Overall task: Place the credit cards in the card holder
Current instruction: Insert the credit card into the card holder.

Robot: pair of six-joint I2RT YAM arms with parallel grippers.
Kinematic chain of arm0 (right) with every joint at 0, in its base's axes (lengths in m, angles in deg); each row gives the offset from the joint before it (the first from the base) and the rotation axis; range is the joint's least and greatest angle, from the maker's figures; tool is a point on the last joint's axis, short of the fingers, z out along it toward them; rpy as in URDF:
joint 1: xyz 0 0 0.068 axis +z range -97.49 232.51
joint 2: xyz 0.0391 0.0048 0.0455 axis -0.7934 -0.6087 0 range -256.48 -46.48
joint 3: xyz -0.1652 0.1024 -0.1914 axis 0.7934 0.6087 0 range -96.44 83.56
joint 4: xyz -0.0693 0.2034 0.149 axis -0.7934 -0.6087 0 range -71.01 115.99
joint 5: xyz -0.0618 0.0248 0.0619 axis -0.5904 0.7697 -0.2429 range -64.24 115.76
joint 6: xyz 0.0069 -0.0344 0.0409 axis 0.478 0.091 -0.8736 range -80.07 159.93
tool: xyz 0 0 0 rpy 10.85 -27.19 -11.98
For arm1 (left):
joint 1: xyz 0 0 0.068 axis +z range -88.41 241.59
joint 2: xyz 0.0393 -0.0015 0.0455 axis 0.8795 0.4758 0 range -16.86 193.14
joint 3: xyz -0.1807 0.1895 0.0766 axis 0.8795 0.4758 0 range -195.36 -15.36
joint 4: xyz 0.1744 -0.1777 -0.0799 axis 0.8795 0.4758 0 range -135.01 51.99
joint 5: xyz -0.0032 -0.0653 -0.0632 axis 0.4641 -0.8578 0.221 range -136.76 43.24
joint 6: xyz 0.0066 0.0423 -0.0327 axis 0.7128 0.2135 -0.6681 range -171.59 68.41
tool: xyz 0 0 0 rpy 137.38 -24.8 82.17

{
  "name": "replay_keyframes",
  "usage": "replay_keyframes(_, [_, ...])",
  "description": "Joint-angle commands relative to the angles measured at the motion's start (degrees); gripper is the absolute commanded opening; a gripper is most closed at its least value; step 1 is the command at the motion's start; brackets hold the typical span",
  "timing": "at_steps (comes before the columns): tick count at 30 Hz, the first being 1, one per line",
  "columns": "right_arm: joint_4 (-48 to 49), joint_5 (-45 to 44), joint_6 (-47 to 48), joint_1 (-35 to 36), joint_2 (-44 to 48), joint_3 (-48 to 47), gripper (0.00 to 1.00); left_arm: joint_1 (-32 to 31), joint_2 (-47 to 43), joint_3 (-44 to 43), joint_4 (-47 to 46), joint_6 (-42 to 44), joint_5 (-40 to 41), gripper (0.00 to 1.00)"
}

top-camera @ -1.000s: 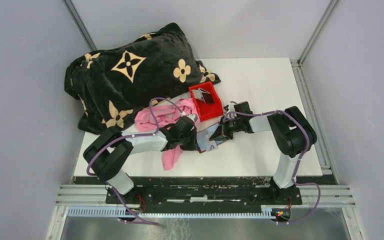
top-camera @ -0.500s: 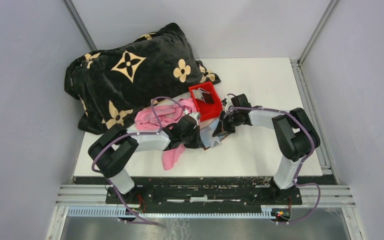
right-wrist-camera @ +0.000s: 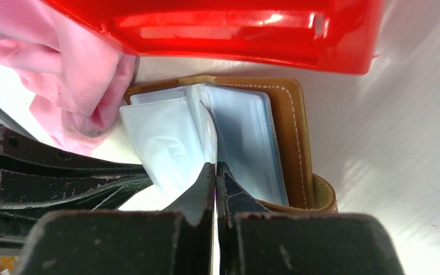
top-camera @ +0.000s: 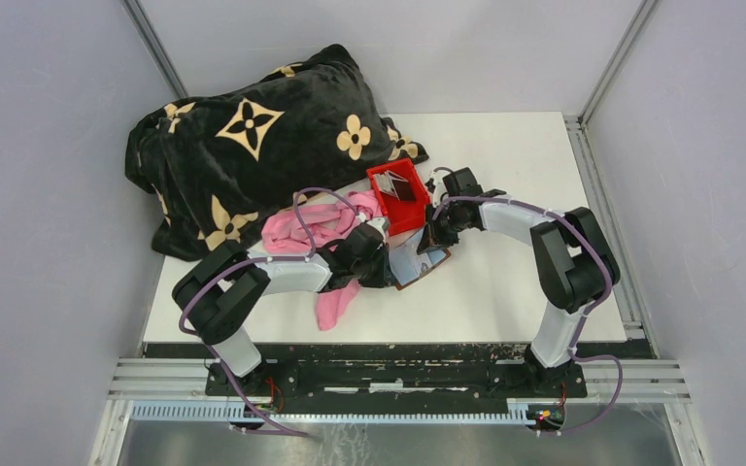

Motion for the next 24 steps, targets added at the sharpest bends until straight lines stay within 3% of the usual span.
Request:
replay_keyframes(1, [-4.96,-7.93,6.53,-0.09,-2.74,-3.54,0.01,-0.13,7.02,4.98,19.59,0.84,9.29,0.03])
replay_keyframes(10, [-2.51,-5.32,9.65,0.45,-5.68,-3.65,0.01,-0.02,8.87,2.95,22.66,2.16,9.52,0.03])
replay_keyframes(24, [1.69,-8.91,12.87,1.37,-5.82,-3.38,0.01,0.49,9.19,1.54,27.32,2.41,10.32,0.03])
